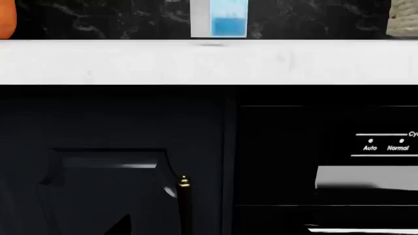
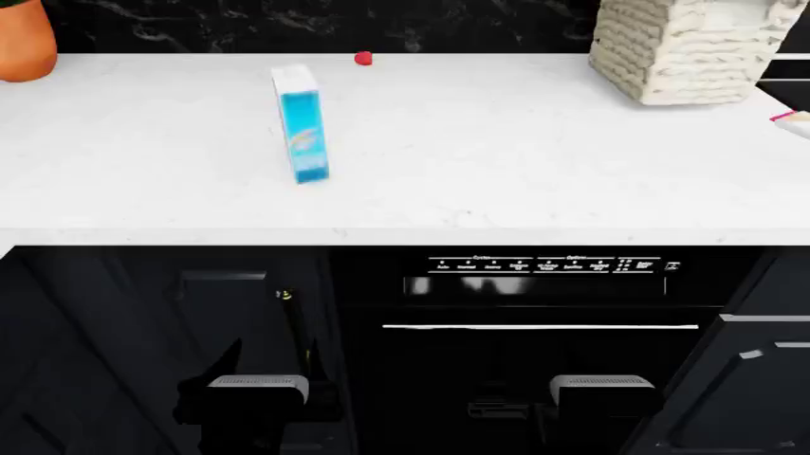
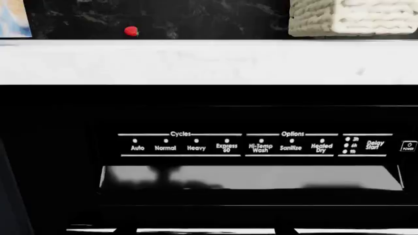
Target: Pick the cereal and bar from the counter and place them in the cabinets closest to them.
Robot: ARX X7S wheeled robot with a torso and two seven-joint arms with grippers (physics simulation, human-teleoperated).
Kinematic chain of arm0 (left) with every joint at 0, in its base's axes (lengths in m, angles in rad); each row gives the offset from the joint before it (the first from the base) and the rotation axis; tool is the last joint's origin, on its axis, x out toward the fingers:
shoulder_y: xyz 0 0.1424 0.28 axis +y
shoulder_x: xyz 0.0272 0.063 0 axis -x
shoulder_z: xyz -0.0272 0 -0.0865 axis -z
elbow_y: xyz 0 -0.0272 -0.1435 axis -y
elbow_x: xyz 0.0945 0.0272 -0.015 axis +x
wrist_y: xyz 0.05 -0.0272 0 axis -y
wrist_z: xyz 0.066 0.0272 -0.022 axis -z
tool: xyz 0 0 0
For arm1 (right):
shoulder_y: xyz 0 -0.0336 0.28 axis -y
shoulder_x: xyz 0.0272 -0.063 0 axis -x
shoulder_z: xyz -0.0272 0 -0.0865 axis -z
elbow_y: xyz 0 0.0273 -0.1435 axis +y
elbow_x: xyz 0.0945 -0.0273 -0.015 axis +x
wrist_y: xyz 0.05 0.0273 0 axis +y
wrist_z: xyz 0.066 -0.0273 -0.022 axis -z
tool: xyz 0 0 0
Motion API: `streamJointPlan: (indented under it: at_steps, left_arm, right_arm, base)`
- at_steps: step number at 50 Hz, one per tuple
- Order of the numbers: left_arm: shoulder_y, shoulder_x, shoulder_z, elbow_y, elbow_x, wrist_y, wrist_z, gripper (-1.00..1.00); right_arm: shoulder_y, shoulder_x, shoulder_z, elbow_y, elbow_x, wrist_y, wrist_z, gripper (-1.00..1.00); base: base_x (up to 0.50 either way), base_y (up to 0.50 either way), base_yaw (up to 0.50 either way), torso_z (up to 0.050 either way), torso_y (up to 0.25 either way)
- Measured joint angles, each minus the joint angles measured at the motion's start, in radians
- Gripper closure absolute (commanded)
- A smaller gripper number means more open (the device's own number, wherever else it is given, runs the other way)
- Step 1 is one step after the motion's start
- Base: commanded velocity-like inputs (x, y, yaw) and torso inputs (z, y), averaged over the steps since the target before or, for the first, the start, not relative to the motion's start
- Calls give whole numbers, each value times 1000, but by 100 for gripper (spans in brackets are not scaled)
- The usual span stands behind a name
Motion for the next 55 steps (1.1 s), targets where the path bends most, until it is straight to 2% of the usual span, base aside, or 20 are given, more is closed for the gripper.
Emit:
streamJointPlan:
  at_steps: [7, 12, 17, 25, 32, 44, 55]
  left_arm:
    - [5, -15, 14, 11, -17, -4, -5, -100]
    - [16, -41, 31, 65, -30, -28, 4, -100]
    - [-16, -70, 33, 193, -47, -119, 9, -100]
    - [-152, -108, 6, 390, -86, -314, -5, -100]
    - [-226, -121, -32, 541, -142, -444, -15, -100]
    - [-287, -135, -59, 692, -170, -523, -51, -100]
    - [-308, -146, -50, 728, -180, -549, -65, -100]
  right_arm:
    - [-4, 13, -18, -17, 25, 7, 3, -100]
    - [-12, 30, -33, -108, 59, 68, 2, -100]
    - [31, 56, -41, -294, 91, 243, 18, -100]
    - [201, 87, -23, -586, 165, 589, 48, -100]
    - [273, 113, -10, -759, 202, 755, 66, -100]
    - [312, 141, -23, -930, 236, 880, 91, -100]
    - [318, 180, -68, -1003, 243, 887, 120, -100]
  base:
    - [0, 0, 0, 3, 0]
    - [0, 0, 0, 50, 0]
    - [0, 0, 0, 50, 0]
    - [0, 0, 0, 50, 0]
    - [48, 251, 0, 23, 0]
    - [198, 485, 0, 0, 0]
    - [497, 111, 0, 0, 0]
